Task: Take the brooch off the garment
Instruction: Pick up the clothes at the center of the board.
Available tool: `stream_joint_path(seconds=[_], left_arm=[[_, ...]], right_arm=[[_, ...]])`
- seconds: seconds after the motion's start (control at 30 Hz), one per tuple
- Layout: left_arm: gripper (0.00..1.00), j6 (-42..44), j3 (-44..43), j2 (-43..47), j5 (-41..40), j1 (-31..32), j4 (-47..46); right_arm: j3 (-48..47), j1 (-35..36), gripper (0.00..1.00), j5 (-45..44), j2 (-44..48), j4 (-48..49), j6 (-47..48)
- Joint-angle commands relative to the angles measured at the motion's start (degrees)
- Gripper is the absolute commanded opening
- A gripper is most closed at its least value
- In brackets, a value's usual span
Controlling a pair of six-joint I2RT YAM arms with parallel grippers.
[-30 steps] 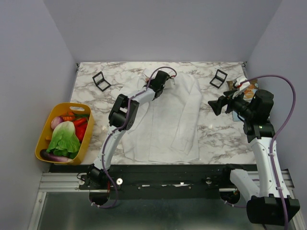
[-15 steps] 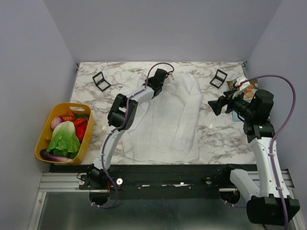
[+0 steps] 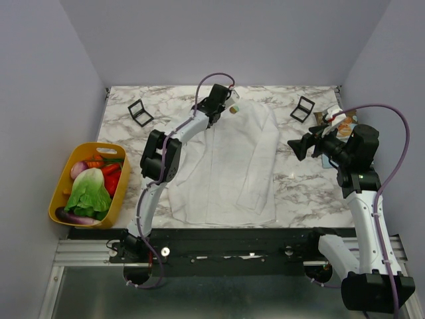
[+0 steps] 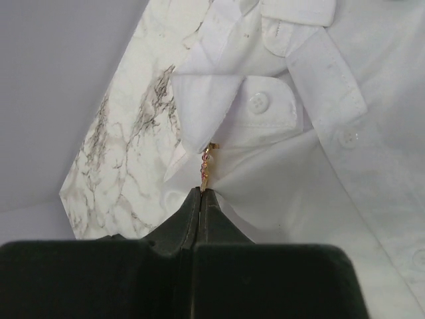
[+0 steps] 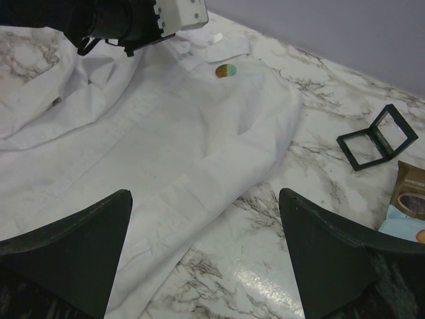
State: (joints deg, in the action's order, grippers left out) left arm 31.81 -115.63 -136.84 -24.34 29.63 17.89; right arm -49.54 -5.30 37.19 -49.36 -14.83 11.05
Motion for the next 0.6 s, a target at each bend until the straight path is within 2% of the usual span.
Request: stream_joint_path(seconds=[0.0,0.27,0.47,0.57], left_arm=[[0.00,-6.93,1.28,7.19,5.61,-0.45,6.27],[0.00,-12.21,8.91,15.97,16.58,-0.45,10.59],[0.00,-13.36,17.35,23.61,24.24,-0.45,10.32],[0.00,-12.83,18.86,26.78,27.58,-0.45,11.90]], right_arm=[[0.32,0.20,1.00,2.88,0.94,-0.90,0.29],[-0.47,1.43,1.00,6.05,1.20,-2.22,-0.33],[-2.23,5.21,0.99,5.97,0.85,-3.89,0.46],[-3.89,8.81,0.99,4.91,-0.20,-4.50,0.99]])
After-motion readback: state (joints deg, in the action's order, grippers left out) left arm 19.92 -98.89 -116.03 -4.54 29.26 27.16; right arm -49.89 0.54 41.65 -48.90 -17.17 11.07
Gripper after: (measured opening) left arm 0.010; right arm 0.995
